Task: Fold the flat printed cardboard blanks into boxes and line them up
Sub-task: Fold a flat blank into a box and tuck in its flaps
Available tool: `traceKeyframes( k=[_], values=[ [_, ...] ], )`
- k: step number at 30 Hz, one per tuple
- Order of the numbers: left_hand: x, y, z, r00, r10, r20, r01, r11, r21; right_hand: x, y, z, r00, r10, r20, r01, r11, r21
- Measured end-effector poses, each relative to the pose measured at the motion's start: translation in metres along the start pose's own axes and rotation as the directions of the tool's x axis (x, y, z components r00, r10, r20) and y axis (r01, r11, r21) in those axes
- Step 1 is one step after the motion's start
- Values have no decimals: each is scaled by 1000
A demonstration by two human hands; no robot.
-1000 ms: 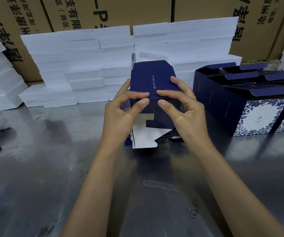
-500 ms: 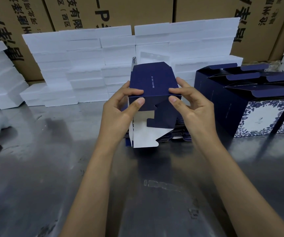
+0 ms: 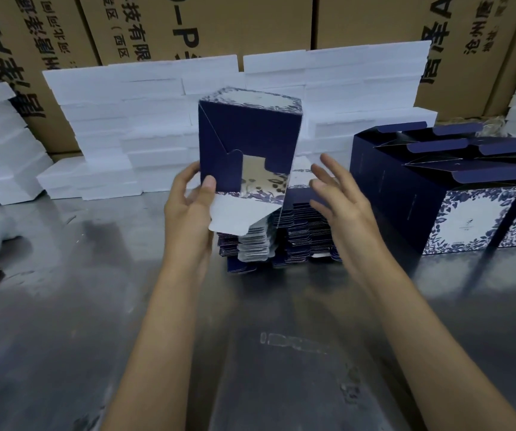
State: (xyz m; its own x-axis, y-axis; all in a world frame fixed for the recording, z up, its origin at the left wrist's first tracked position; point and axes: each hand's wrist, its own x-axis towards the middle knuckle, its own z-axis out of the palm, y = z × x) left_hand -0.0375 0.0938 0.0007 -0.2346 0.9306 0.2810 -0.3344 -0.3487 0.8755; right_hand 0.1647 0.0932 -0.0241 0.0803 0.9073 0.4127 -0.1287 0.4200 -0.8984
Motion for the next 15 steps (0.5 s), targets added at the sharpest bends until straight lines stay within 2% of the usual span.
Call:
traceKeyframes(
  k=[3, 5, 8, 11, 15],
  values=[
    [-5, -12, 14, 991, -133, 27, 132, 991, 34, -2, 2, 6, 997, -50, 60, 54, 997, -59],
    [-7, -19, 20, 978, -198, 60, 187, 970, 153, -1, 2, 5, 996, -86, 29, 88, 995, -51],
    [-10, -21, 21, 921, -328, 208, 248, 910, 333, 0, -2, -1, 991, -118, -60, 117, 993, -20],
    [-14, -22, 22, 871, -388, 301, 155, 800, 580, -1, -8, -6, 977, -163, -139, 152, 985, -84],
    [-15, -17, 20, 835, -441, 330, 78, 688, 722, -1, -14, -10, 965, -223, -140, 193, 960, -203]
  ],
)
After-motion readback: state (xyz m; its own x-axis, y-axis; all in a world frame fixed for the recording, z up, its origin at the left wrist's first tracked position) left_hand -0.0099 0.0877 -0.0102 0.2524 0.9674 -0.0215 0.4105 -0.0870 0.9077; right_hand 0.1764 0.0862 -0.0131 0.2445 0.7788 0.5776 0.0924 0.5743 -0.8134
